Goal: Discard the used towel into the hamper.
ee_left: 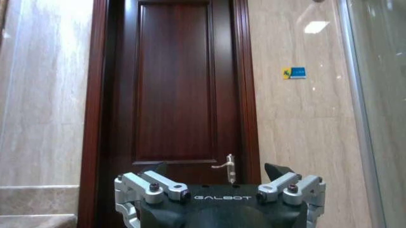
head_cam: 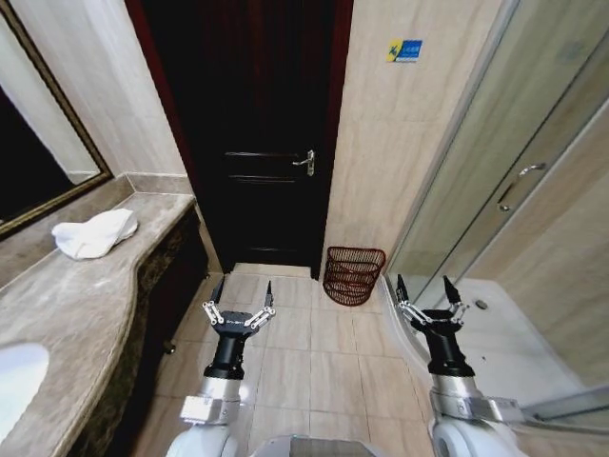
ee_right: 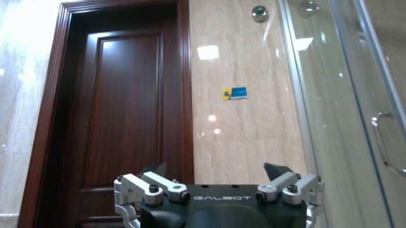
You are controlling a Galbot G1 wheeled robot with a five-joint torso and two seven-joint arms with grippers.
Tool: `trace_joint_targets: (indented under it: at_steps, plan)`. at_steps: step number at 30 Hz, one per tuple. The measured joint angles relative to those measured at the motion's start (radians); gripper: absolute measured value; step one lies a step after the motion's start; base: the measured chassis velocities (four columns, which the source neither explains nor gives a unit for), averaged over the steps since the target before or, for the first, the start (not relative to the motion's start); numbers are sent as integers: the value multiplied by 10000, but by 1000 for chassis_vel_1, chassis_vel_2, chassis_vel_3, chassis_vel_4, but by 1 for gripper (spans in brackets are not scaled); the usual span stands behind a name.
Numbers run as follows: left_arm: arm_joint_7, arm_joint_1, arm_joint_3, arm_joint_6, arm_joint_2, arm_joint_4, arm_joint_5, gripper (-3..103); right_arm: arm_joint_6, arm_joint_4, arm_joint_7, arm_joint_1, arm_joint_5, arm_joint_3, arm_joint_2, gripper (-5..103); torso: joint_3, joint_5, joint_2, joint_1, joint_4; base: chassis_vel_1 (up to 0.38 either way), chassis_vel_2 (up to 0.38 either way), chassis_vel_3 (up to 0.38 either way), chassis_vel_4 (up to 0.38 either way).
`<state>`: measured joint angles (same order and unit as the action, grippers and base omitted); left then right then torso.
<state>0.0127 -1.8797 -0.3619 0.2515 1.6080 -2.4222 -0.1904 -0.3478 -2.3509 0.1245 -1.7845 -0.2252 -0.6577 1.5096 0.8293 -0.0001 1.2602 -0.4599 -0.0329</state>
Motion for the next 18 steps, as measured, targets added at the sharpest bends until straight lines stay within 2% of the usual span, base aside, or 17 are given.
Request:
trace_joint_targets:
  at_steps: [1, 4, 18]
  plan:
    - [1, 22, -8, -10, 0, 18, 11, 100, -316, 114, -140, 82, 226, 41, -3, 100, 0, 1, -1, 0, 0, -83, 87, 98, -75]
    - [69, 39, -18, -77, 0, 26, 37, 100, -555, 219, -225, 159, 477, 52, 9, 100, 1, 3, -2, -3, -2, -68, 64, 86, -61]
    - [-2, 37, -231, -39, 0, -108, 293, 100, -679, 324, -548, 172, 684, -51, 72, 100, -3, 1, 3, 8, 0, 4, 1, 0, 3]
